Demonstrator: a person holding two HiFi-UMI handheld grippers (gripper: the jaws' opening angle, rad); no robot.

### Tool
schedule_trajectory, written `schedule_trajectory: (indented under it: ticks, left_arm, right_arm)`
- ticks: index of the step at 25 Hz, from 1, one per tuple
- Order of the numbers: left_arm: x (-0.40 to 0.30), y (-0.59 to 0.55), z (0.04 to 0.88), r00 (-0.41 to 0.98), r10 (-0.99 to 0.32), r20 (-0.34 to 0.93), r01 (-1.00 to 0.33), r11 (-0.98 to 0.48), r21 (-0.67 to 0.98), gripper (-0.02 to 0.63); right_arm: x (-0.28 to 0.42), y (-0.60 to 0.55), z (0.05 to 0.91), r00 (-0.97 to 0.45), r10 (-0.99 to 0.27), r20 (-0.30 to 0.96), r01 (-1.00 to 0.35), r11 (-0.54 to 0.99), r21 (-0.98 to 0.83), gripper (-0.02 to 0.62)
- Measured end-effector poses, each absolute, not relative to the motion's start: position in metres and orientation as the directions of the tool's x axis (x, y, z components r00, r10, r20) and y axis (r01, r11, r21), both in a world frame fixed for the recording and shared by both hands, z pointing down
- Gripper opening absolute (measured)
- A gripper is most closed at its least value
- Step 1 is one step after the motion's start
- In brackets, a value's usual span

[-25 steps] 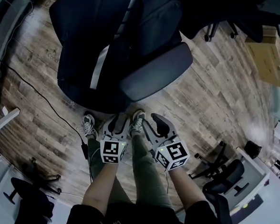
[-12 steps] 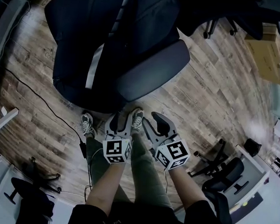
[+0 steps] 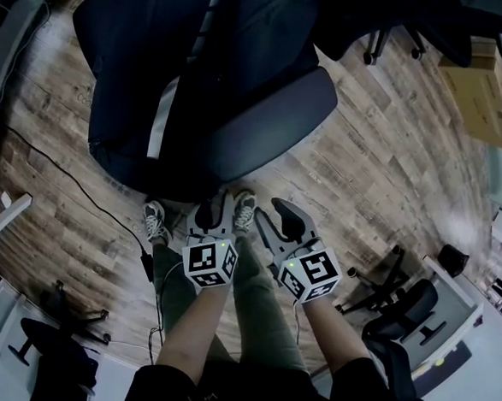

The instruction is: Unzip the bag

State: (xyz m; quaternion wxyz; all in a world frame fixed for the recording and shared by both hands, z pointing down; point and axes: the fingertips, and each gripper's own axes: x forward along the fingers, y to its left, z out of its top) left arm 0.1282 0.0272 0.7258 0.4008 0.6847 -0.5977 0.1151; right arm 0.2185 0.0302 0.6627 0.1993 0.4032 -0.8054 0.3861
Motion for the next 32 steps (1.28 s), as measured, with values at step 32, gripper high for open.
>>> schedule_trajectory:
  ticks: [32]
  left_arm:
    - [0.124,0.041,0.71,0.56,-0.629,0.538,-0.732,-0.072,0.677,0.051]
  right_arm:
    - [0.131,-0.021,0.653,-0.624,-0.492,0.608,-0.74,0.623,-0.255,0.144]
